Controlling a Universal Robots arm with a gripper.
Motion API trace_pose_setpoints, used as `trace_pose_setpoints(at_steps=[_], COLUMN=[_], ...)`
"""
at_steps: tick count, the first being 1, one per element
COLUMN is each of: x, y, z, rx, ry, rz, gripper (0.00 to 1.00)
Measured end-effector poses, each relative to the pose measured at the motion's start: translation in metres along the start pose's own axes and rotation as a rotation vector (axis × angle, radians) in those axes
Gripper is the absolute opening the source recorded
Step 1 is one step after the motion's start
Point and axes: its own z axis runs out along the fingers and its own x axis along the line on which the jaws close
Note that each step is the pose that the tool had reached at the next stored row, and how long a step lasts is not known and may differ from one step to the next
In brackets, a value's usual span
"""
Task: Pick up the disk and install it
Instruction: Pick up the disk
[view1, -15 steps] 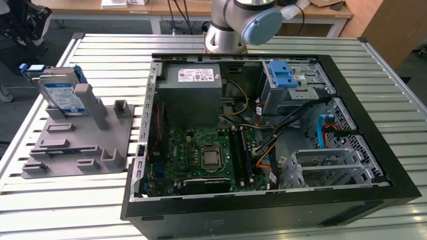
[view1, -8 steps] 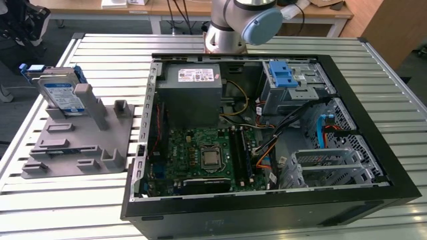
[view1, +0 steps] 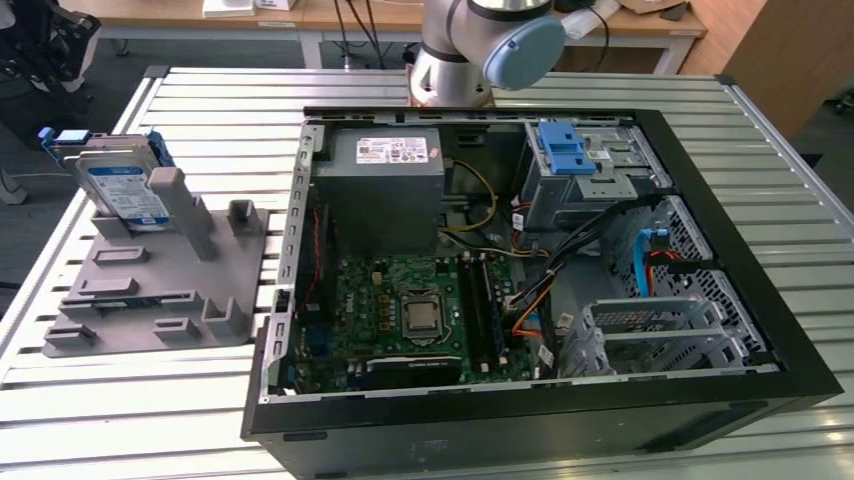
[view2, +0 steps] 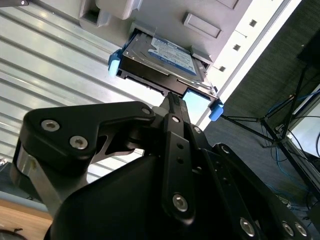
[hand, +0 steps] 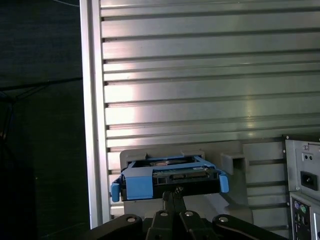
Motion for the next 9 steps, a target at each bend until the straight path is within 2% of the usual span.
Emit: trace_pose_setpoints(at_steps=[3,9], x=[0.0,0.0002], y=[0.0,0.0], z=[0.0,0.0], rx=[-0.0002,-0.0016], ry=[0.0002,0.0033], rz=[-0.006,-0.076], gripper=[0.11,0.11])
